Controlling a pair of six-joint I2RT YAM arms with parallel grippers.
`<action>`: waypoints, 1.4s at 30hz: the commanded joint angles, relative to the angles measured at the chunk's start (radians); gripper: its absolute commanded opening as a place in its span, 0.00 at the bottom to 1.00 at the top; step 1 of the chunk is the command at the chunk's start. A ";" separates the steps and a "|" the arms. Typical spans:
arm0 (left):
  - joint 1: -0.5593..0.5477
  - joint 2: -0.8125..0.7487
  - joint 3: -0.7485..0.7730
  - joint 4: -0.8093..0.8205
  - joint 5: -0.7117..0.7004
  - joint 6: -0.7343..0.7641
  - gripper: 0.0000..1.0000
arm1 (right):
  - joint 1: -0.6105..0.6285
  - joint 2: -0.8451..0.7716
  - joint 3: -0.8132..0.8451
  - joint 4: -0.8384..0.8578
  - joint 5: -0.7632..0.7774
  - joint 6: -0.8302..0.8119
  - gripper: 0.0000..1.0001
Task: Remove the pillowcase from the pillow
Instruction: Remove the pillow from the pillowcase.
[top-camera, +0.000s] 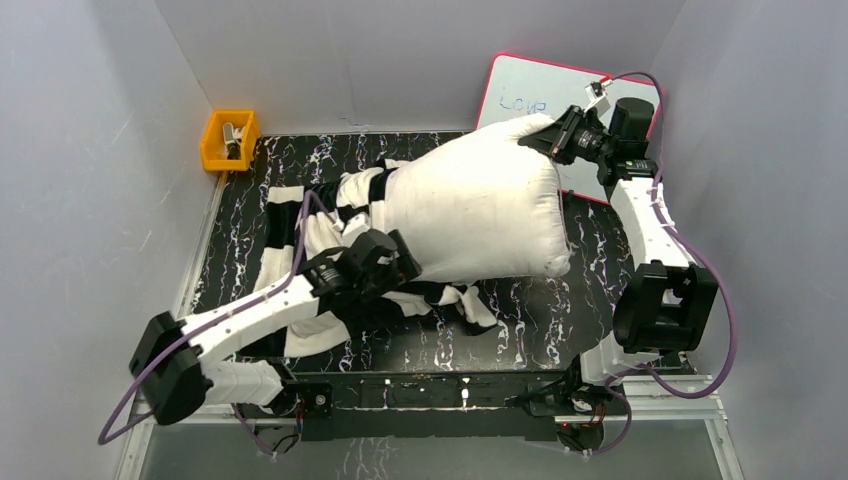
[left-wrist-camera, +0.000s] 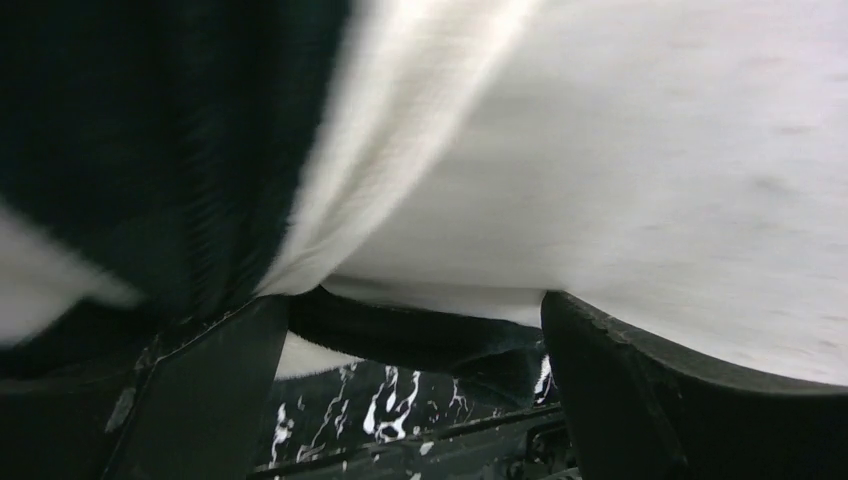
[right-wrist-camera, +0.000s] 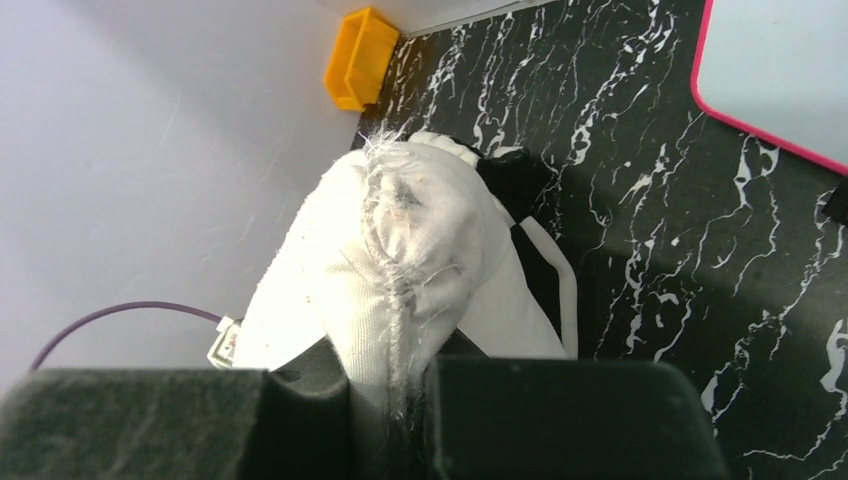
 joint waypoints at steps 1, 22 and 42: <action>0.015 -0.118 -0.157 -0.429 -0.113 -0.176 0.98 | -0.104 -0.039 0.090 0.252 -0.013 0.106 0.00; 0.017 -0.125 0.212 -0.507 -0.346 0.282 0.98 | -0.097 -0.050 0.115 0.168 -0.051 0.017 0.00; 0.523 0.614 1.026 -0.194 0.211 0.766 0.98 | 0.115 -0.064 0.125 0.008 -0.057 -0.138 0.00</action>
